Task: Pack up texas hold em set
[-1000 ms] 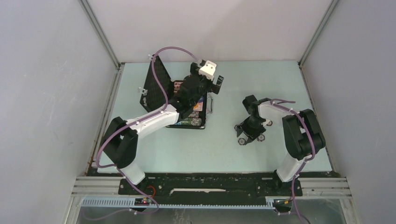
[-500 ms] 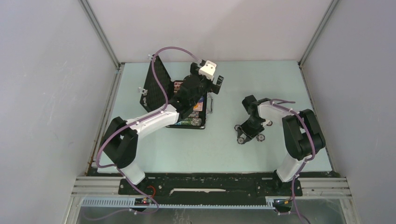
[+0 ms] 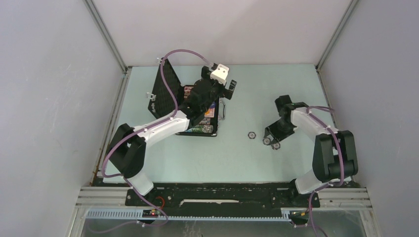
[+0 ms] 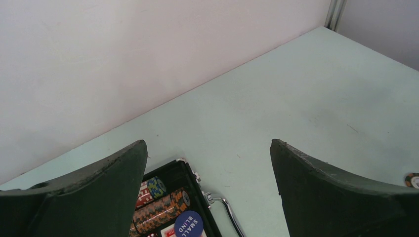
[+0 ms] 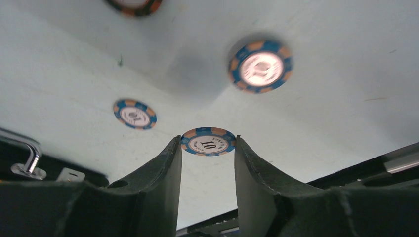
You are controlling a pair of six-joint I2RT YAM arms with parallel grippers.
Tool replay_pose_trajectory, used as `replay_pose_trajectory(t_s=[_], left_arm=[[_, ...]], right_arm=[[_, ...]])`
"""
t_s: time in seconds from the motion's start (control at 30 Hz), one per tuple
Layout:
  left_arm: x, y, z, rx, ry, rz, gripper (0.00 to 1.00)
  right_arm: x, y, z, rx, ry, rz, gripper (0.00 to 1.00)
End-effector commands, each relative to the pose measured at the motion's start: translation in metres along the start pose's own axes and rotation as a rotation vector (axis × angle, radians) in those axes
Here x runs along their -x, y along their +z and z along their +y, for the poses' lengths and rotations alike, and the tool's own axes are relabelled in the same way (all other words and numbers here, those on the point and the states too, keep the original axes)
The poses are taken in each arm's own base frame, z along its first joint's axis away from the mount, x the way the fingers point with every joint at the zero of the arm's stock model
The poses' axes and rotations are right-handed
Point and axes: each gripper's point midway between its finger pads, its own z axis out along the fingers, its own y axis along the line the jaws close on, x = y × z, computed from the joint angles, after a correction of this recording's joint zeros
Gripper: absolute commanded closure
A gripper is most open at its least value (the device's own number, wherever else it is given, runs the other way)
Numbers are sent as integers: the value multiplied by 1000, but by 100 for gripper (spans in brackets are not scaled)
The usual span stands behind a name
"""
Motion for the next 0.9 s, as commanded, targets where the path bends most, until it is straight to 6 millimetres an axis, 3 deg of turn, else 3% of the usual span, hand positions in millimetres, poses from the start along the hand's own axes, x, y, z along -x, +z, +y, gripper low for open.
replay_pose_trajectory(t_s=[0.0, 0.33, 0.87], left_arm=[[23, -7, 11, 24, 1, -61, 0], [22, -7, 10, 18, 2, -60, 0], [23, -7, 10, 21, 6, -61, 0]], right_arm=[[26, -5, -25, -23, 37, -46, 56], [57, 5, -41, -50, 84, -71, 55], [58, 17, -41, -64, 92, -49, 52]])
